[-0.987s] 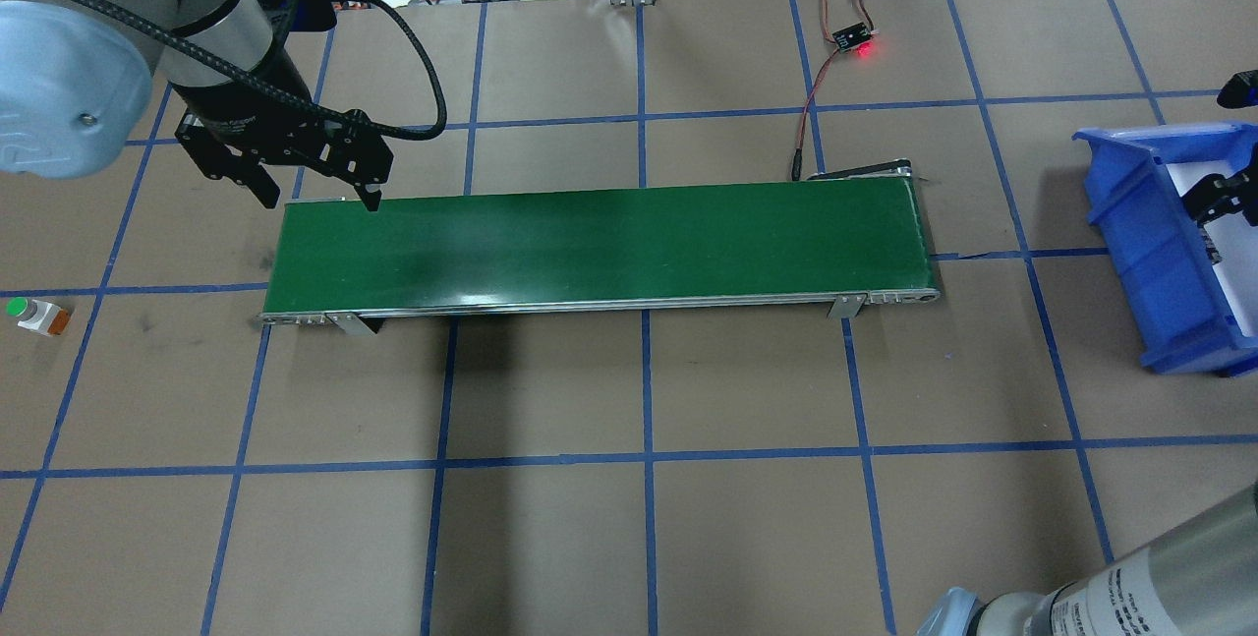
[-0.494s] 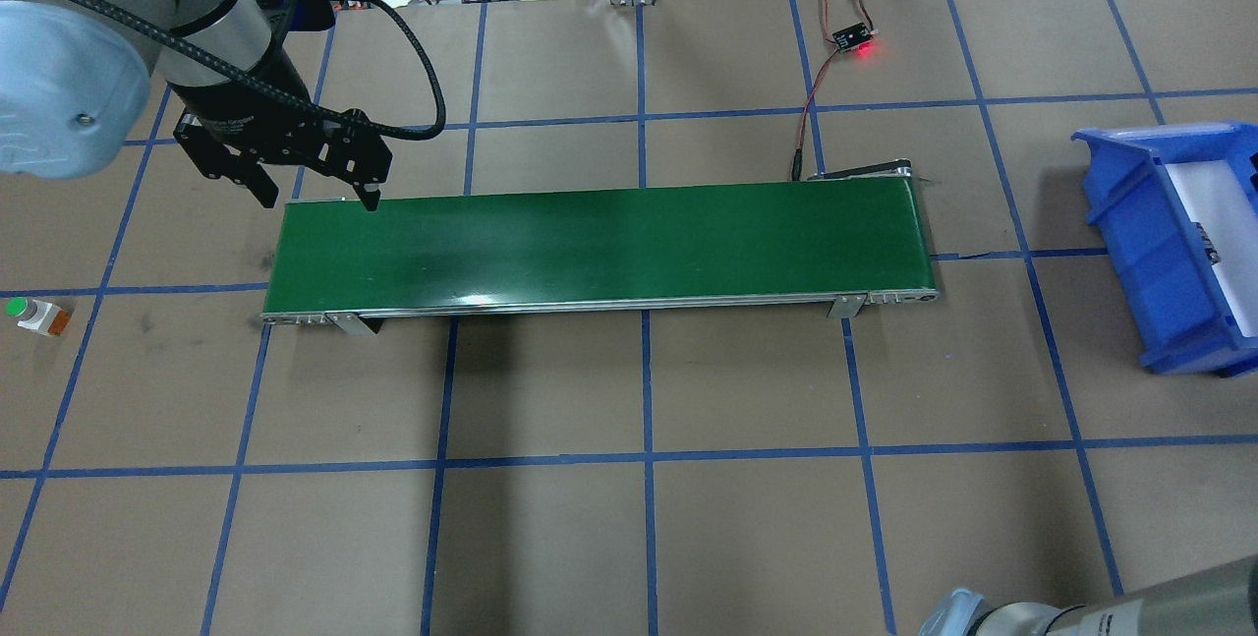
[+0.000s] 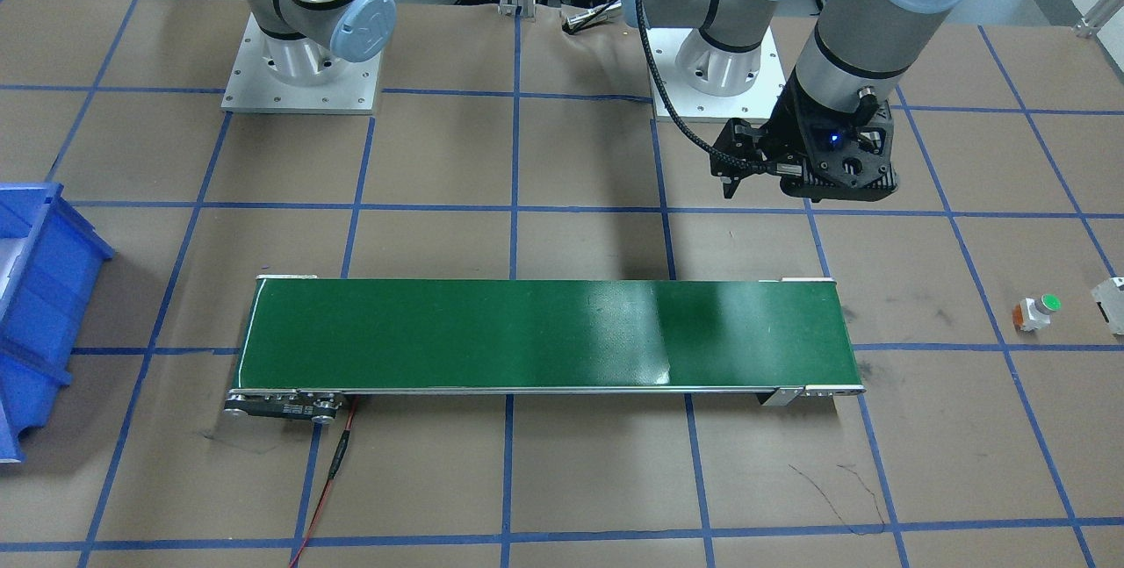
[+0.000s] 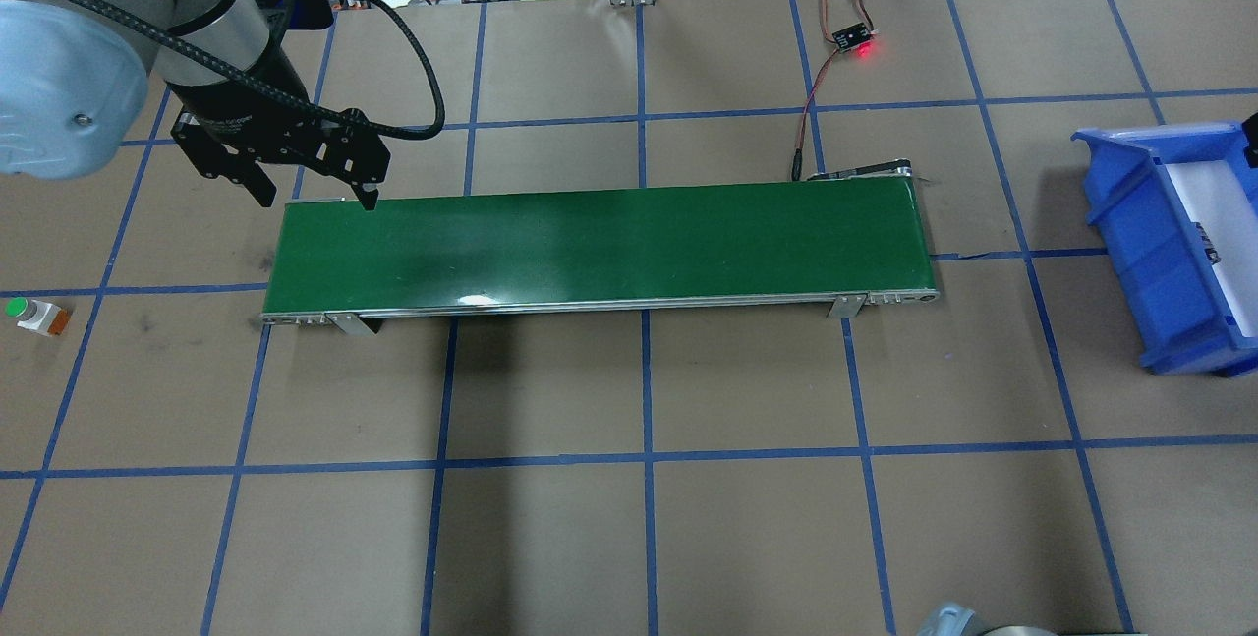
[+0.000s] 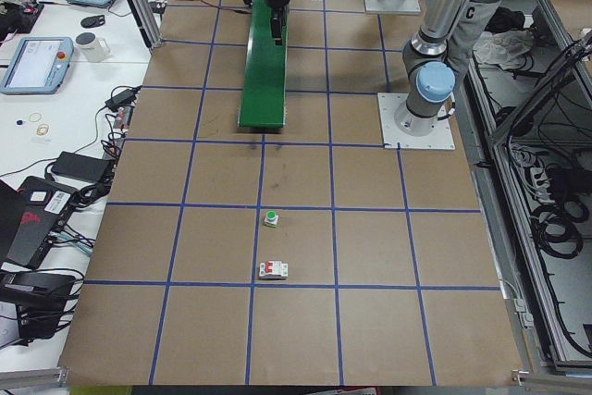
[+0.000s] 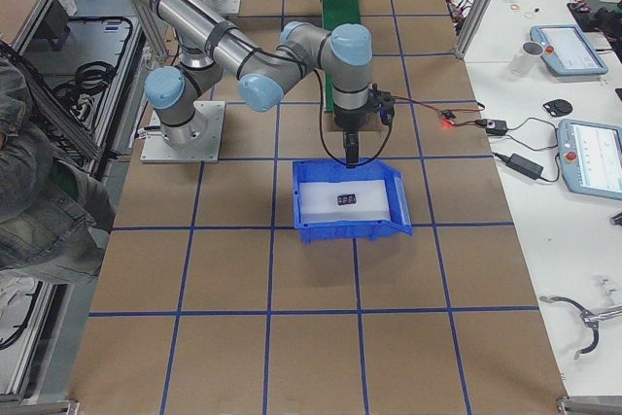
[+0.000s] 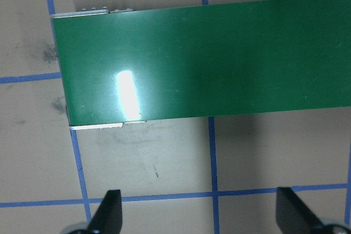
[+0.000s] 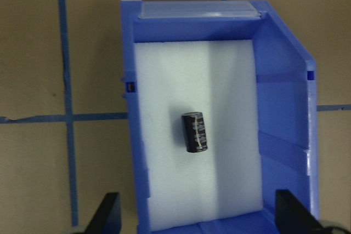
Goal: Move capacitor from left to right
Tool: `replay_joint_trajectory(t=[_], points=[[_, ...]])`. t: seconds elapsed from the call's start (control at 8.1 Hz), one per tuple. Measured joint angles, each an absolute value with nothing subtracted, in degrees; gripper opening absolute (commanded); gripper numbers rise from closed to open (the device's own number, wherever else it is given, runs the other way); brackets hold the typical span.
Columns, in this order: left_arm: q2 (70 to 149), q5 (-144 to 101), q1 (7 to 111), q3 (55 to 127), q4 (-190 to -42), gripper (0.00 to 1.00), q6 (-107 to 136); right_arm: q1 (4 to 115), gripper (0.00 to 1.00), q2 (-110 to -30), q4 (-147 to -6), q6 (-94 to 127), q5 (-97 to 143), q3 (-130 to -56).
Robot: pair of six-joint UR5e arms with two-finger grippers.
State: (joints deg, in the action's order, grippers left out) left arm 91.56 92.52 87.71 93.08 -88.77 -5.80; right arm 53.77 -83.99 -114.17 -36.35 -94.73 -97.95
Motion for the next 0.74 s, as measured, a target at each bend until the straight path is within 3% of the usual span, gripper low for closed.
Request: replay_joint_trajectory(t=[0.74], points=[[91.6,92.5,87.7,93.1,-88.8,1.00,-5.8,74.4,1.00,-89.5,-107.2,-11.2,-88.8,-97.0]])
